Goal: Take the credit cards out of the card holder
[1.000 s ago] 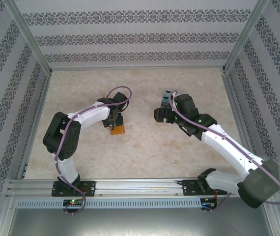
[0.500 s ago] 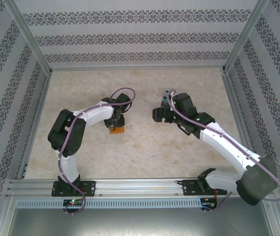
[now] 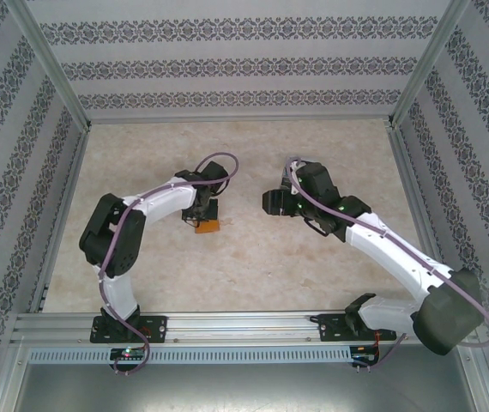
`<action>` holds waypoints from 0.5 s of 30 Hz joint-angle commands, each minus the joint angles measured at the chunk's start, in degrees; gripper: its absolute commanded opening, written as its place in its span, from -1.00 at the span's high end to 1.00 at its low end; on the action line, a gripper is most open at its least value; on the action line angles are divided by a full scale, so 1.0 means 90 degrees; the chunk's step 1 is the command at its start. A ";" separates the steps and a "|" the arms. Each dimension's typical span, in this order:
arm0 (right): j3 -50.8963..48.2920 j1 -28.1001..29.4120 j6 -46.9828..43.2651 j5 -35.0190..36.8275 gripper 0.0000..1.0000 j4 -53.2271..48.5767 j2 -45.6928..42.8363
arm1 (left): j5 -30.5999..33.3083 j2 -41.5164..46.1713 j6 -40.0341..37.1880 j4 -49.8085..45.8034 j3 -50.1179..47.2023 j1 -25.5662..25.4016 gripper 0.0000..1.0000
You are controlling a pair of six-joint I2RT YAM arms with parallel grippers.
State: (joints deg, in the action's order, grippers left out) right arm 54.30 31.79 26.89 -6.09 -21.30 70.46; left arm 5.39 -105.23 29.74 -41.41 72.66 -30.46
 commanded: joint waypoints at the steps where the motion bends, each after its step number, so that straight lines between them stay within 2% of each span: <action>1: 0.0209 0.0131 0.0264 -0.0418 -0.37 0.0341 0.0280 | -0.0614 0.0636 -0.0192 0.0345 -0.0250 -0.0233 1.00; 2: 0.0224 0.0171 0.0336 -0.0476 -0.30 0.0409 0.0369 | -0.0750 0.0782 -0.0139 0.0466 -0.0376 -0.0256 1.00; 3: 0.0230 0.0231 0.0415 -0.0583 -0.12 0.0527 0.0499 | -0.0896 0.0929 -0.0082 0.0596 -0.0514 -0.0282 1.00; 7: 0.0235 0.0414 0.0764 -0.0823 0.29 0.0909 0.0941 | -0.1151 0.1454 0.0163 0.0948 -0.0993 -0.0370 1.00; 9: 0.0239 0.0514 0.0980 -0.0995 0.28 0.1119 0.1233 | -0.1218 0.1710 0.0259 0.1099 -0.1205 -0.0395 1.00; 10: 0.0274 0.0560 0.1079 -0.1090 0.19 0.1199 0.1403 | -0.1261 0.1830 0.0300 0.1198 -0.1312 -0.0404 1.00; 15: 0.0438 0.0724 0.1587 -0.1622 0.18 0.1677 0.2158 | -0.1517 0.2222 0.0431 0.1504 -0.1677 -0.0415 1.00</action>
State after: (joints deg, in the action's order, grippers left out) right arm 56.25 37.45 37.28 -16.47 -10.68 87.90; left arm -6.11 -87.24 31.97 -31.86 58.43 -33.43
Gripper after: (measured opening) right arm 0.408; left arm 0.044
